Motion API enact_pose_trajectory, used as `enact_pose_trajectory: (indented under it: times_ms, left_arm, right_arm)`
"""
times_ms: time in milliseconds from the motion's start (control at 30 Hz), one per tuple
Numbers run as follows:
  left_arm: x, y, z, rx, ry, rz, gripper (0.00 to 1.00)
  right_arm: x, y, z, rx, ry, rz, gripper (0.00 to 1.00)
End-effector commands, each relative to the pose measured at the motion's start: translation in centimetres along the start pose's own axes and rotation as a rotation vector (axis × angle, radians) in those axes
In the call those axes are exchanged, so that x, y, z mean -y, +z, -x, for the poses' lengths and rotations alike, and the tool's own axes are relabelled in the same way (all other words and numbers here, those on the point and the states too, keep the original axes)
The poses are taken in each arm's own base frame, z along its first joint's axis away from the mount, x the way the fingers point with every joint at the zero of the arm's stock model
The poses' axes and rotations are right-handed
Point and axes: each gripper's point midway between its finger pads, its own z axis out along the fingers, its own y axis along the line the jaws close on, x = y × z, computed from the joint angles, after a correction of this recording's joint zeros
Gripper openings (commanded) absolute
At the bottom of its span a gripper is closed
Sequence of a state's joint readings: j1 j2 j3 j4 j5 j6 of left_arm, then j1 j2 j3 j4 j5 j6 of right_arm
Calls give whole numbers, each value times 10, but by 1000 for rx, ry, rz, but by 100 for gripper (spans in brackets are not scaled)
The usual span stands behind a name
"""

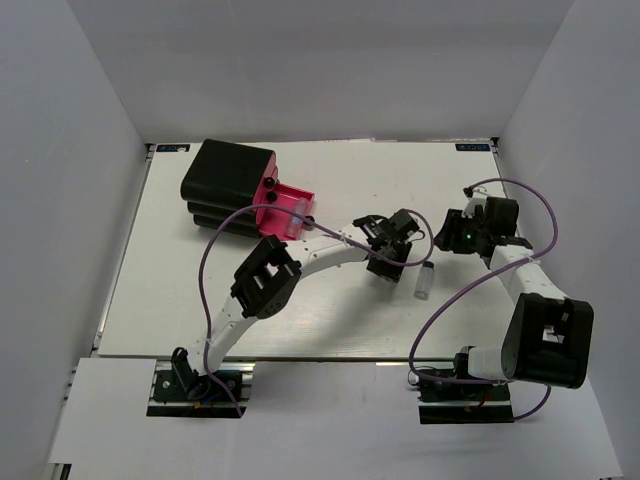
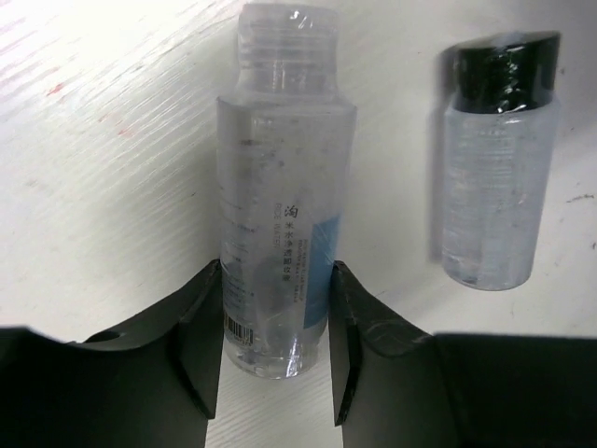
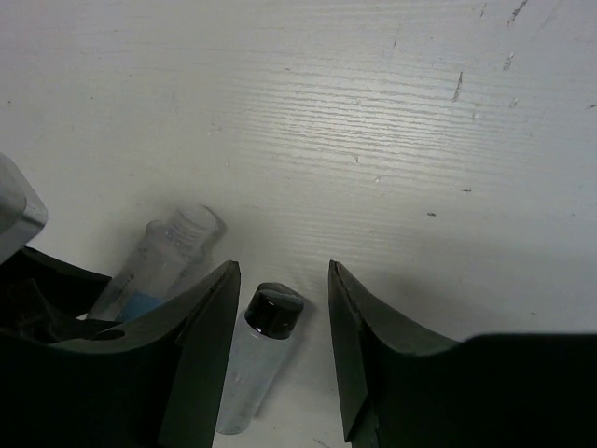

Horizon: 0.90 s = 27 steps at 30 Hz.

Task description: Organize the makeup

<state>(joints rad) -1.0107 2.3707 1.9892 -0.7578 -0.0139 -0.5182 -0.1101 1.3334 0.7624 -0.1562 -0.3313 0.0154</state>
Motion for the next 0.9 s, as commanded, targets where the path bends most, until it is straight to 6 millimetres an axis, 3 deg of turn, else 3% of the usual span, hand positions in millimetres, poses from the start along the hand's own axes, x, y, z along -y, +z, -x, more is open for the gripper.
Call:
enact_pose_trajectory:
  times_ms: [0,133,233,300,333,367,467,500,567,600,700,867]
  left_arm:
    - [-67,15,-55,-157,51,241,40]
    - [-77,9,-50,-145,23,254,22]
    - [-86,-10,-38,-88,4,292,16]
    - [-96,-43,-10,18,-13,327,14]
    - [-100,-56,0,51,-20,342,7]
    - [-108,-80,16,107,-41,353,7]
    - [-134,-122,41,208,-73,406,4]
    - [-154,-130,44,216,-102,435,4]
    - [-173,-143,51,245,-113,463,4]
    - [-189,-153,54,257,-131,479,3]
    - [-209,-169,63,289,-145,495,3]
    - [-235,-173,68,300,-163,542,3]
  right_arm:
    - [-7,-6,4,25,-13,30,49]
    - [-8,-7,4,23,-21,36,49]
    - [-10,-7,4,21,-19,46,49]
    - [-12,-8,3,20,-19,56,46]
    - [-14,-7,0,14,-16,68,45]
    - [-15,-6,-1,10,-14,74,43]
    - [-21,-3,-8,-12,-52,121,22]
    - [-21,-3,-9,-16,-53,131,9]
    - [-23,-1,-12,-28,-65,153,0]
    - [-25,-1,-13,-30,-70,160,0]
    - [-24,1,-15,-37,-80,164,0]
    - [-25,2,-16,-40,-79,171,0]
